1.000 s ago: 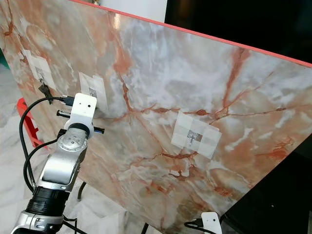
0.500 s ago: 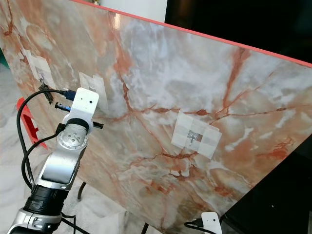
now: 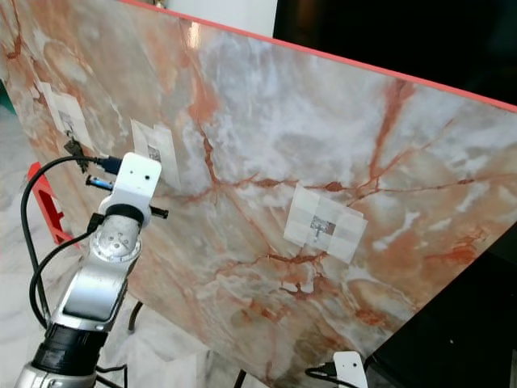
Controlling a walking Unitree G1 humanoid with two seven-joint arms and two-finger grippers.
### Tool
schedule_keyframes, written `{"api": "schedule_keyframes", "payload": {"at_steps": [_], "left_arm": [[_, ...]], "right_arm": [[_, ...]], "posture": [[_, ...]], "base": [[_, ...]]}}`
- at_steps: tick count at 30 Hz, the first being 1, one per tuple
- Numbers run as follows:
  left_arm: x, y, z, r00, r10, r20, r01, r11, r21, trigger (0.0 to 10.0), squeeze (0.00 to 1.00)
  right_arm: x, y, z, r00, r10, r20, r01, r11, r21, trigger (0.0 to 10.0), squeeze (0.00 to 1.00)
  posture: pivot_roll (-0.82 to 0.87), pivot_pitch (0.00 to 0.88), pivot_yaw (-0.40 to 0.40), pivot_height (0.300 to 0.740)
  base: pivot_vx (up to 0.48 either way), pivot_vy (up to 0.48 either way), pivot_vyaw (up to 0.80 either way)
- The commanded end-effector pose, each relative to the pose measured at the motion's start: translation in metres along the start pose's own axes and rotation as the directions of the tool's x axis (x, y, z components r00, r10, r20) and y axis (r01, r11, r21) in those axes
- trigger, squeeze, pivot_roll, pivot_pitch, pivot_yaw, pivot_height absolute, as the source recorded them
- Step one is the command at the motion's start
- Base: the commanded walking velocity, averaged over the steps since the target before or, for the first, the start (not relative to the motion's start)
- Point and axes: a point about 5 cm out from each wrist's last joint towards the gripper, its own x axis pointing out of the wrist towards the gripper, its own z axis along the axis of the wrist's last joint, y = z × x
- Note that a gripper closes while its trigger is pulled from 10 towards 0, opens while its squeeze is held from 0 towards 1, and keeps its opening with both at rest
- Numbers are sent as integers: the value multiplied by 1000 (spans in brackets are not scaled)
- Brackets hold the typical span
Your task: Hang keys on a hook
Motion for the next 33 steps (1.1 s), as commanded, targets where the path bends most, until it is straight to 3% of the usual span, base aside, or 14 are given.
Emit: {"api": "schedule_keyframes", "payload": {"at_steps": [1,15,19,24,33], "left_arm": [[-2,2,6,999,19,40,-19,1000,-3,10000,0],[-6,0,4,994,46,96,-45,999,-11,10000,0],[-18,-9,-4,989,5,151,5,998,-60,10000,0],[-35,-16,-32,995,11,102,-7,999,-38,10000,0],[-48,-23,-45,997,19,70,-13,996,-92,10000,0]], "right_arm": [[0,-8,9,999,-26,29,25,1000,10,10000,0],[-1,-10,10,999,-34,36,34,999,-7,10000,0],[-1,-12,13,995,-64,81,64,998,-5,10000,0],[-1,-14,12,993,-87,80,86,996,26,10000,0],[-2,-16,14,985,-115,126,102,989,106,10000,0]], "posture": [[116,0,-146,740],[114,0,-150,740],[100,0,-144,740],[98,0,-143,740],[109,0,-153,740]], "base": [[0,0,0],[0,0,0],[0,0,0],[0,0,0],[0,0,0]]}}
